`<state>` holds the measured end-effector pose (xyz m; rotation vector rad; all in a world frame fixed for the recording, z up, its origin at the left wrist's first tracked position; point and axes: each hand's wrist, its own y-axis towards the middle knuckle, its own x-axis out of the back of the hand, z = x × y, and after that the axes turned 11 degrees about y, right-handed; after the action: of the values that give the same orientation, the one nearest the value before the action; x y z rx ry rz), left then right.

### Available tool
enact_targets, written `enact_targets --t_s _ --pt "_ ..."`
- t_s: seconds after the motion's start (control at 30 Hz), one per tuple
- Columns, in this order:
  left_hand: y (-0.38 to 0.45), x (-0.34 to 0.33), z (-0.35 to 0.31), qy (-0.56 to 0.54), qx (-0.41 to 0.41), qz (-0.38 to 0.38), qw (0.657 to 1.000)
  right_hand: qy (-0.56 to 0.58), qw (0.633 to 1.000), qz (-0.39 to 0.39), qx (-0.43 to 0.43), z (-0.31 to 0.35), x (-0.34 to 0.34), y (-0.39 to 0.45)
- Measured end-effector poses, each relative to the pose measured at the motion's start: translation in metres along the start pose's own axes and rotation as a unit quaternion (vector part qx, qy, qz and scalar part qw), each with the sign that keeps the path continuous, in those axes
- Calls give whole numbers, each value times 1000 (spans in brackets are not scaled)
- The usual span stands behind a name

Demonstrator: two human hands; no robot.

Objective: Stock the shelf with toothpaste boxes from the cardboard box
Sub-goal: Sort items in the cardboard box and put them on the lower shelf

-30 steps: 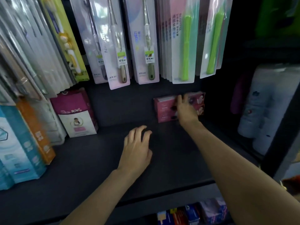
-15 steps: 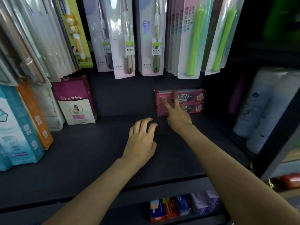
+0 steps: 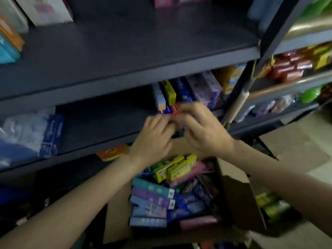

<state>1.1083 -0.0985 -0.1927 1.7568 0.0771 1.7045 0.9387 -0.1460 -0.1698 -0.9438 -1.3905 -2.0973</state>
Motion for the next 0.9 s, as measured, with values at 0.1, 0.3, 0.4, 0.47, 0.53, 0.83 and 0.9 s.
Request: enact_targets --t_s 0.1,0.3,0.4,0.47,0.53,0.83,0.9 --pt "-66 -55 -37 -28 -25 140 989 15 976 184 -118 2 -58 -98" --pt "-145 -114 -82 -54 -12 431 901 31 816 480 -319 1 -144 -210" --pt "-154 -122 -75 -44 19 498 866 7 823 447 -350 -8 -170 -207" --pt "-154 -125 -64 -42 41 483 874 -28 836 423 -349 -20 -188 -198" --pt "-151 -130 -52 -56 73 468 879 -48 832 414 -366 -30 -207 -191" --pt "-139 -163 -43 -67 147 456 875 -69 839 400 -363 -51 -228 -190" --pt "-138 -164 -47 -72 149 453 876 -50 871 359 -332 -52 -223 -195"
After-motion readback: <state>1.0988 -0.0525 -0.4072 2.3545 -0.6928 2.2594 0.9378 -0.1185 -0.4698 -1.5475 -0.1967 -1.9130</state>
